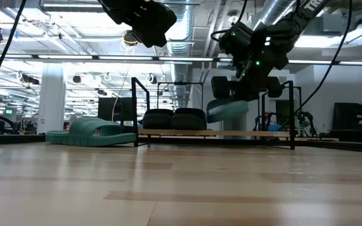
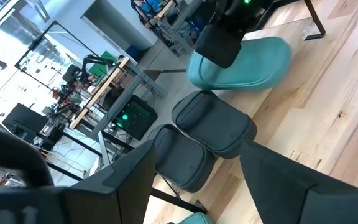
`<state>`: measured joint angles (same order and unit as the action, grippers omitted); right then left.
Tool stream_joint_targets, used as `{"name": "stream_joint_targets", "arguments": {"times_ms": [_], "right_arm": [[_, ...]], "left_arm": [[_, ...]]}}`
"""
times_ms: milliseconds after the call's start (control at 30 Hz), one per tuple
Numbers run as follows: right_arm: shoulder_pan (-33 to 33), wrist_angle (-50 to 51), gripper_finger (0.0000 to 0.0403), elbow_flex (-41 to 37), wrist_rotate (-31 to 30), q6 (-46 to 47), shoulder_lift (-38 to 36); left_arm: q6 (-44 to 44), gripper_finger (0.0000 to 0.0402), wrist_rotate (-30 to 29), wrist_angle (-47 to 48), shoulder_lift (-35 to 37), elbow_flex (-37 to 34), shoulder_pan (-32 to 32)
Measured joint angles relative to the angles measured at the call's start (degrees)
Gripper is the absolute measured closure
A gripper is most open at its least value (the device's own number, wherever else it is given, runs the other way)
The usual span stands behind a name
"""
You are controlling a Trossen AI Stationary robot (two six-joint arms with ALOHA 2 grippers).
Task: Pick and place slides into the shelf
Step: Put the bottom dark green slipper on the shelf
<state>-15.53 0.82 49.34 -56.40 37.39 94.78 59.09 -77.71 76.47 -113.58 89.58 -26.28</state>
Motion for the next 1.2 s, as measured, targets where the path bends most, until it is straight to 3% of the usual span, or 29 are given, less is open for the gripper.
{"name": "stream_joint_targets", "arguments": {"times_ms": [433,1200], "right_arm": [[0.12,-0.07,0.0369,0.0,3.19,1.68,0.12],[0.11,2.2,0.0276,0.02,7.07,1.16,0.12]], "left_arm": [[0.0,0.0177,0.0,-0.02,0.0,0.0,0.0],[0.0,0.0177,-0.04,0.0,0.0,0.0,0.0]]}}
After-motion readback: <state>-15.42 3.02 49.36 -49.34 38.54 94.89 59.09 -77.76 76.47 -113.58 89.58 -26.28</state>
